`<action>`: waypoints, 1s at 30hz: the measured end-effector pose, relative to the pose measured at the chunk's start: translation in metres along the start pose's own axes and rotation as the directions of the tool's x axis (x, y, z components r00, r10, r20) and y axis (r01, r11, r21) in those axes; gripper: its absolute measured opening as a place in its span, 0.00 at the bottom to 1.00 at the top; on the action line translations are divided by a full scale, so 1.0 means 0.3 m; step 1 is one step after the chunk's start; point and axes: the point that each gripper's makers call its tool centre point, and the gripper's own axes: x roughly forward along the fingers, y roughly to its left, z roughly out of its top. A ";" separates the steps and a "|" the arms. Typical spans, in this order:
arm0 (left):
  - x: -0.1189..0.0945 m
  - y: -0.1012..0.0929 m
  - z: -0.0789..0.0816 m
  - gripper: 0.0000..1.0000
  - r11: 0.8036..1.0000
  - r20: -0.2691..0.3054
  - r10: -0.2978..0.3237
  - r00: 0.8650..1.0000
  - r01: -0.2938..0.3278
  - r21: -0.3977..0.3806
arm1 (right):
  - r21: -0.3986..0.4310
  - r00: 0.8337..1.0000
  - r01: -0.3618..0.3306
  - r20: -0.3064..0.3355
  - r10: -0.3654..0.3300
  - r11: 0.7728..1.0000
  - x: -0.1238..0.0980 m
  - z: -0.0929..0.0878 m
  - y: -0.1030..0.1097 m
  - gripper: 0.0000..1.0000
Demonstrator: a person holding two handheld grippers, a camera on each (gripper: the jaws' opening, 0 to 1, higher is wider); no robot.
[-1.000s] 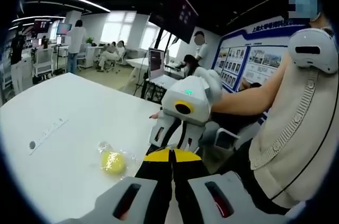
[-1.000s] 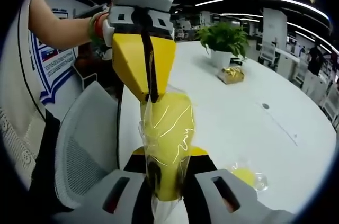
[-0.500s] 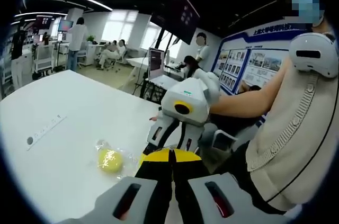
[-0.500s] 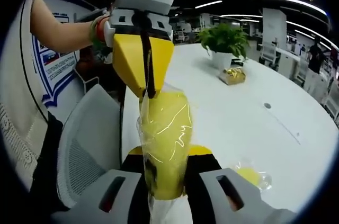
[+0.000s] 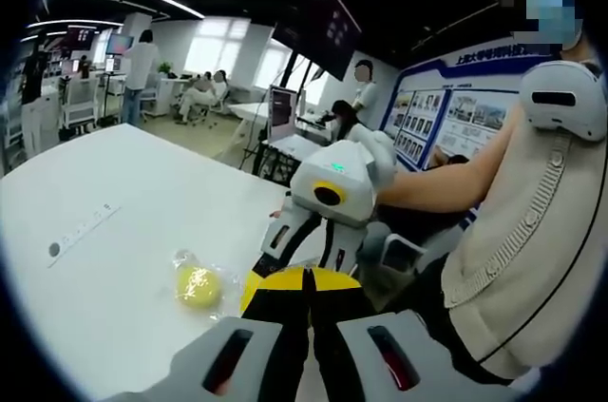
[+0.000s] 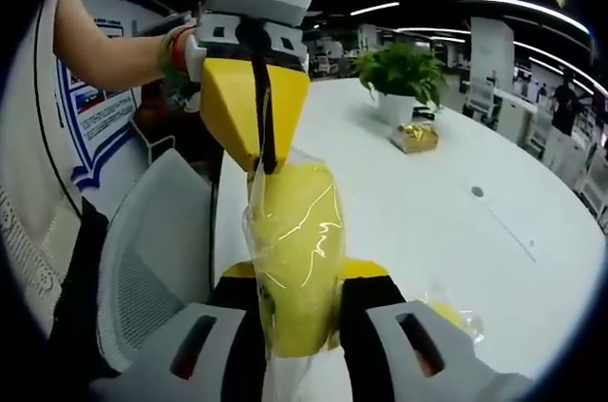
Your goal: Compare the silicone blocks by pressing each to a similar depth, holding the contact briefly, and releasing to observe deformation and rebound differences across the visible hardness samples.
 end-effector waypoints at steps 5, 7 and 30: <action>-0.006 0.005 -0.005 0.00 1.000 0.000 0.005 1.000 -0.005 -0.001 | 0.004 1.000 -0.001 -0.001 0.001 1.000 0.009 0.001 0.000 0.27; -0.010 0.007 -0.007 0.00 1.000 -0.001 0.005 1.000 -0.005 -0.008 | 0.005 1.000 0.000 -0.001 0.000 1.000 0.012 0.001 -0.001 0.28; -0.052 0.043 -0.068 0.00 0.996 -0.002 0.057 0.998 -0.057 -0.066 | 0.064 0.994 0.077 0.073 -0.082 0.995 -0.006 0.025 -0.004 0.53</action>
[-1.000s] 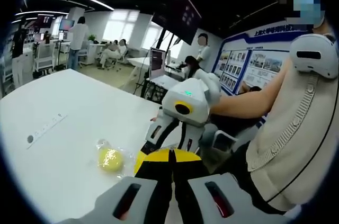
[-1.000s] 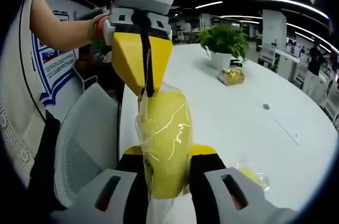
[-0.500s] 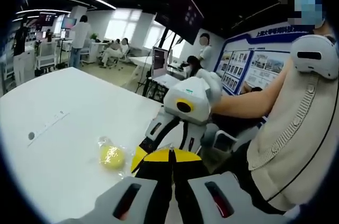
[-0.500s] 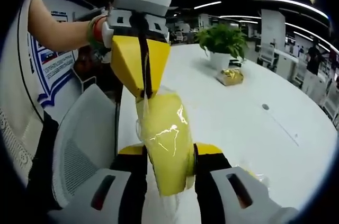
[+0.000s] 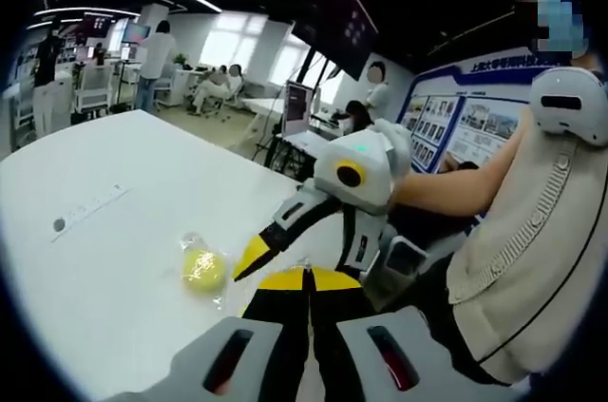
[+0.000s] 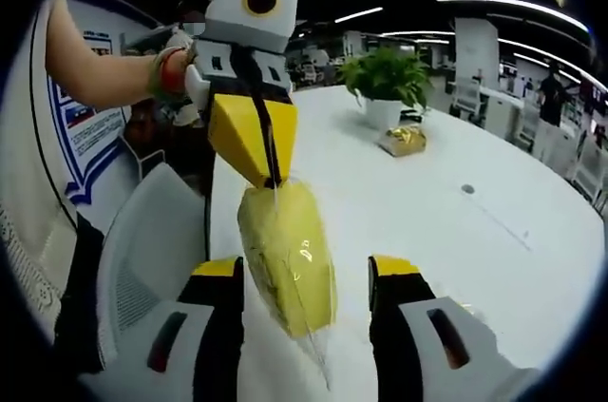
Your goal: Compare the silicone blocks by pressing each to a similar depth, holding the contact briefly, and releasing to observe deformation and rebound differences across the visible hardness samples.
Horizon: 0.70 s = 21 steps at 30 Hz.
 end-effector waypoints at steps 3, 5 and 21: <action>-0.001 0.006 0.000 0.00 1.000 0.007 0.005 1.000 -0.005 -0.009 | 0.033 0.997 0.045 0.056 -0.047 0.998 -0.027 0.019 -0.013 0.59; 0.000 0.006 0.002 0.00 1.000 0.011 0.006 1.000 -0.005 -0.015 | 0.050 0.995 0.067 0.076 -0.071 0.996 -0.053 0.017 -0.020 0.59; 0.008 0.161 -0.045 0.00 0.976 0.053 0.169 0.984 -0.160 -0.146 | 0.313 0.944 0.248 0.135 -0.302 0.917 -0.256 -0.151 -0.023 0.81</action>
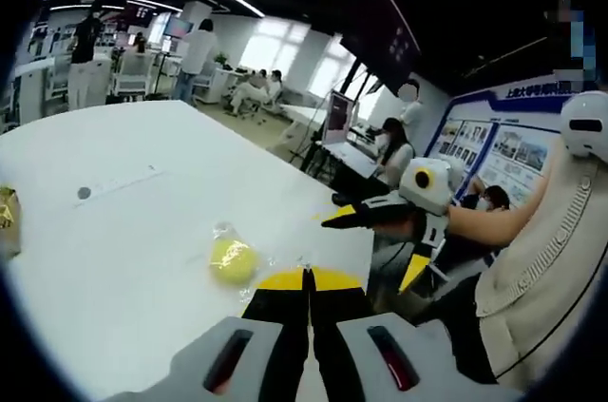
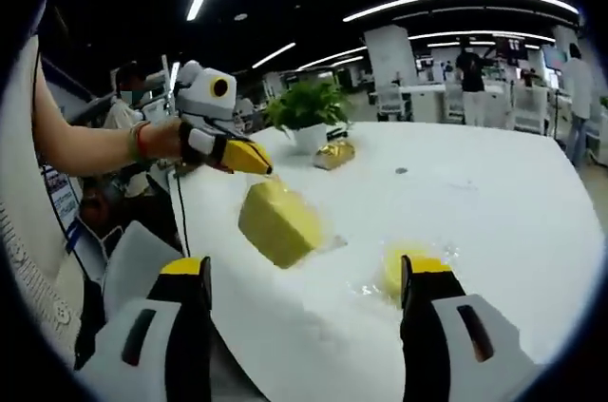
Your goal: Compare the silicone blocks by pressing each to a similar depth, holding the contact briefly, and releasing to observe deformation and rebound differences across the visible hardness samples.
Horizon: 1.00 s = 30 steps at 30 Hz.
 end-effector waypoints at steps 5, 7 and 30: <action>0.022 0.056 -0.014 0.00 0.998 0.022 0.046 0.999 -0.045 -0.048 | 0.054 0.998 0.055 -0.036 -0.053 0.997 -0.047 -0.085 0.001 0.86; 0.033 0.077 -0.020 0.00 0.996 0.028 0.056 0.998 -0.053 -0.071 | 0.084 0.997 0.068 -0.037 -0.065 0.994 -0.067 -0.104 0.006 0.85; 0.076 0.474 -0.024 0.00 0.950 0.044 0.292 0.955 -0.284 -0.132 | 0.141 0.983 0.150 -0.125 -0.133 0.979 -0.116 -0.196 0.007 0.80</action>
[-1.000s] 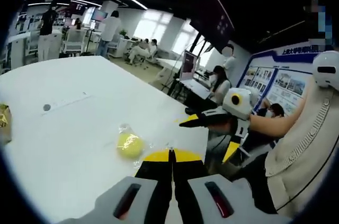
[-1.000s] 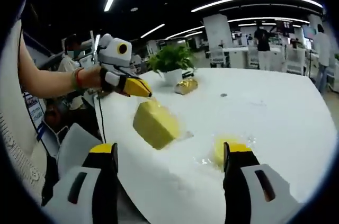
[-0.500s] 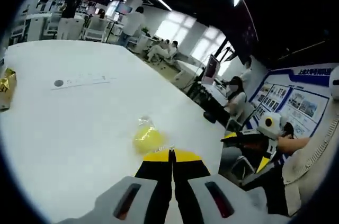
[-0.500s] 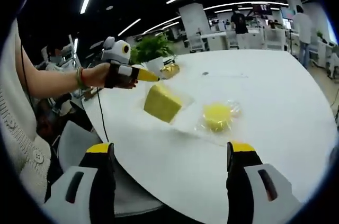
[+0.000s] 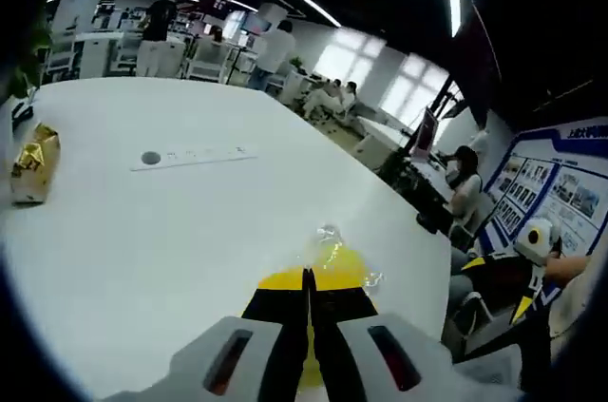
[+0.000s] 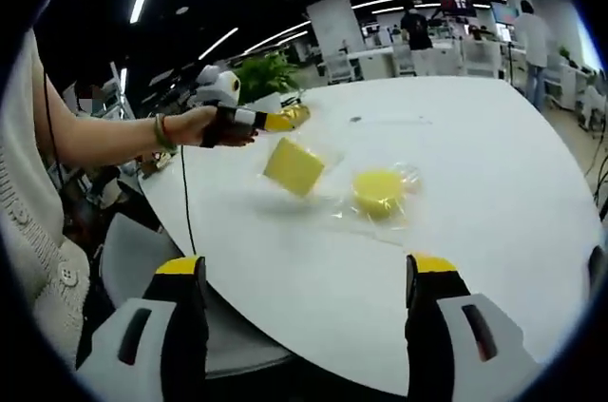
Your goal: Compare the silicone blocks by pressing each to a similar depth, holding the contact briefly, and releasing to observe deformation and rebound differences across the visible hardness samples.
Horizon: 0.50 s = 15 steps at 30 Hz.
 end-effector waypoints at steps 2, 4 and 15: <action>0.008 0.047 -0.005 0.00 0.999 -0.007 0.039 0.999 -0.039 -0.005 | -0.002 1.000 0.001 -0.013 -0.001 1.000 0.007 -0.010 0.004 0.80; 0.023 0.091 -0.032 0.00 0.998 -0.038 0.055 0.998 -0.056 -0.014 | 0.011 1.000 0.000 -0.018 0.000 1.000 0.011 -0.012 0.004 0.79; 0.032 0.266 -0.125 0.00 0.991 -0.088 0.104 0.991 -0.111 -0.077 | 0.031 0.999 0.017 -0.044 -0.015 0.999 0.030 -0.001 -0.024 0.78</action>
